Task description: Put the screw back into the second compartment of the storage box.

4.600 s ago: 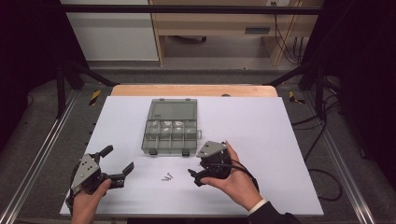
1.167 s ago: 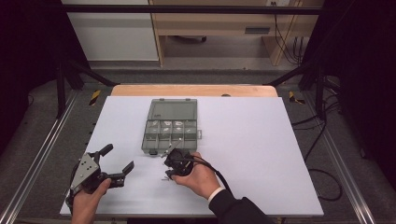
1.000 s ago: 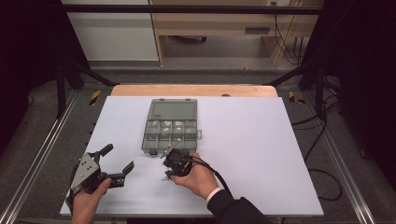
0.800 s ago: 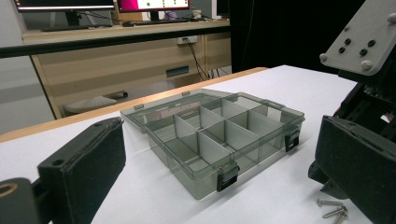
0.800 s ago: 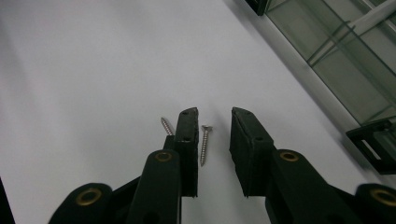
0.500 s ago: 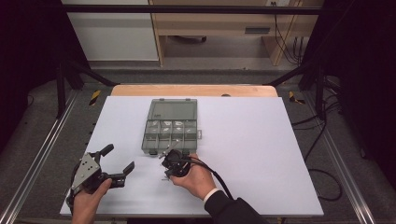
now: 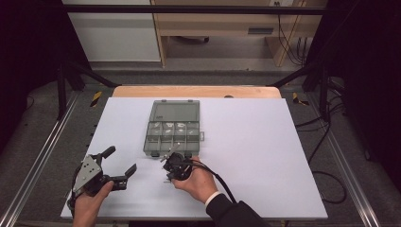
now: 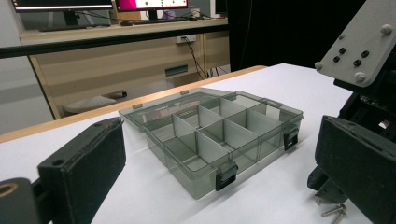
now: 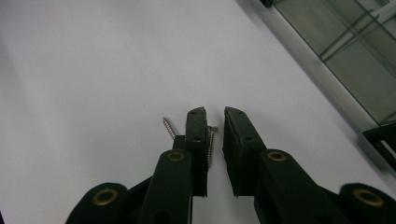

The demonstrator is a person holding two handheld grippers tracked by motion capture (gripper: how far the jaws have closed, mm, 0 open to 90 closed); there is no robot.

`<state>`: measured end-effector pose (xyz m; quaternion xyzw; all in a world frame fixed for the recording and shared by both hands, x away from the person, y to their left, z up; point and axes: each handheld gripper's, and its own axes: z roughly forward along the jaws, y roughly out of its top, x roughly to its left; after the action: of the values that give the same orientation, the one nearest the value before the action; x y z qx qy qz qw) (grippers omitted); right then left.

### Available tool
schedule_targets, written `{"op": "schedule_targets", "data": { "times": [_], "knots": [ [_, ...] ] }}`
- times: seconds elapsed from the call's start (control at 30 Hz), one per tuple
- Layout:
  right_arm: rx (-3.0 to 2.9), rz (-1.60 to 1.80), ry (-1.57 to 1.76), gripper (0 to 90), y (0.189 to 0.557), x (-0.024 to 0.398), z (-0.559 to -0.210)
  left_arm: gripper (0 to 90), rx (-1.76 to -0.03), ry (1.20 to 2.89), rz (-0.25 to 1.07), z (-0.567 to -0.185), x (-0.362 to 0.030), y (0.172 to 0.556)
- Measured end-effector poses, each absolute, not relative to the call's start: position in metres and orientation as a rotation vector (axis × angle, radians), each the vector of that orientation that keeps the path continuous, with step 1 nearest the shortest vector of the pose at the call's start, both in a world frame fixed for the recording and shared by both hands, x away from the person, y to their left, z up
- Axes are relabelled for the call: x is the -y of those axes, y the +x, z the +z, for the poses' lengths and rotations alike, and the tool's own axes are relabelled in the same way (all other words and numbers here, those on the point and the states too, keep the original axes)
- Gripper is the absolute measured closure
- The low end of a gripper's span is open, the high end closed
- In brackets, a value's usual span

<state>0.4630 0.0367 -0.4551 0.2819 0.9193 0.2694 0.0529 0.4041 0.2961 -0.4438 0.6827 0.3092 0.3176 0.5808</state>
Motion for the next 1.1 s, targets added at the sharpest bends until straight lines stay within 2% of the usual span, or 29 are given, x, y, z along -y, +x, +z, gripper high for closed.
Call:
{"op": "schedule_targets", "data": {
  "times": [0.33, 0.53, 1.1],
  "knots": [
    [-2.797, 0.815, 0.871, 82.7, 0.463, -0.037, -0.459, 1.7, -0.721, 1.599, 0.742, -0.444, -0.296, 0.404],
    [-2.797, 0.834, 0.883, 87.7, 0.463, -0.034, -0.460, 1.7, -0.720, 1.601, 0.742, -0.444, -0.296, 0.404],
    [-2.768, 0.882, 0.871, 88.1, 0.466, -0.026, -0.452, 1.7, -0.719, 1.596, 0.740, -0.444, -0.296, 0.404]
  ]
}}
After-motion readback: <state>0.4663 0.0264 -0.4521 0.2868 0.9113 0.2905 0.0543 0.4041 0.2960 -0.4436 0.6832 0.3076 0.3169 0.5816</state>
